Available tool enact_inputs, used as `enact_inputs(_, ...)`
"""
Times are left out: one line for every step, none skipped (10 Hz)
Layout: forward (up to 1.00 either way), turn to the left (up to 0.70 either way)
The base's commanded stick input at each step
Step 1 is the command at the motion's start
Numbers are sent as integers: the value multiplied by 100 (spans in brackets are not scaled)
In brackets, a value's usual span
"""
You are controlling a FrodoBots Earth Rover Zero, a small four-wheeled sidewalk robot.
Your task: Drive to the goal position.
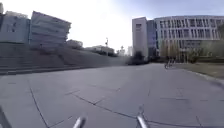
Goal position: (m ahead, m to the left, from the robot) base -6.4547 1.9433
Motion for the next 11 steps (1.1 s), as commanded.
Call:
enact_inputs(100,27)
enact_inputs(100,27)
enact_inputs(100,27)
enact_inputs(100,27)
enact_inputs(100,27)
enact_inputs(100,27)
enact_inputs(100,27)
enact_inputs(100,27)
enact_inputs(100,27)
enact_inputs(100,27)
enact_inputs(100,27)
